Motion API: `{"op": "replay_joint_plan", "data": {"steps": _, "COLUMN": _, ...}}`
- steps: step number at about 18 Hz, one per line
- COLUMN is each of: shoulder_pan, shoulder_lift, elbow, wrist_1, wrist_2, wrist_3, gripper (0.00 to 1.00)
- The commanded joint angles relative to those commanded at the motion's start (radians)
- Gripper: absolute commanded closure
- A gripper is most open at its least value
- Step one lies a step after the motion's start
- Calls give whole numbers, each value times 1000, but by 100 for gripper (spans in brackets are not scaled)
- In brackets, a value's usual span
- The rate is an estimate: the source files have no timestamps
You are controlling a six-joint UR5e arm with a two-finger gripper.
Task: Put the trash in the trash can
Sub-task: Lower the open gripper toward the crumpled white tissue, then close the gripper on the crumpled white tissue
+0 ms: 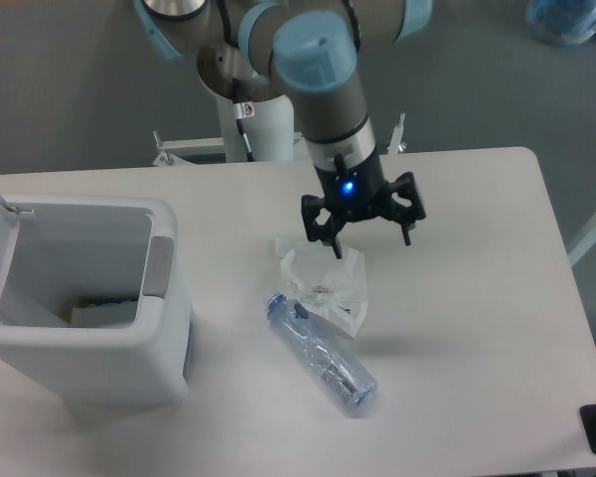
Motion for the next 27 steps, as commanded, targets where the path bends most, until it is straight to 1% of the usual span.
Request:
{"op": "replay_joint_plan", "data": {"steps": 5, "shoulder_pan": -41, "shoulder_lift": -83, "elbow": 9, "wrist_1": 1, "wrist_2": -9, "wrist_3": -172, "gripper": 0}}
{"op": "replay_joint_plan", "data": {"steps": 9, "shoulder_pan": -51, "shoulder_lift": -98, "elbow": 12, "wrist_1": 2, "wrist_2": -52, "wrist_3": -250, "gripper": 0}}
{"op": "replay_joint_plan", "data": {"steps": 12, "shoulder_pan": -77, "shoulder_lift": -107, "elbow": 12, "wrist_1": 5, "wrist_2": -54, "wrist_3": -313, "gripper": 0}}
{"op": "replay_joint_plan", "data": {"steps": 15, "shoulder_pan": -86, "shoulder_lift": -152, "elbow": 9, "wrist_1": 3, "wrist_2": -51, "wrist_3": -318, "gripper": 0}}
{"op": "replay_joint_plan", "data": {"steps": 18, "shoulder_pan": -104, "shoulder_lift": -172, "elbow": 6, "wrist_1": 3, "wrist_2": -52, "wrist_3": -347, "gripper": 0}}
{"op": "replay_joint_plan", "data": {"steps": 27, "shoulder_pan": -106, "shoulder_lift": -190, "elbow": -18, "wrist_1": -3, "wrist_2": -38, "wrist_3": -353, "gripper": 0}}
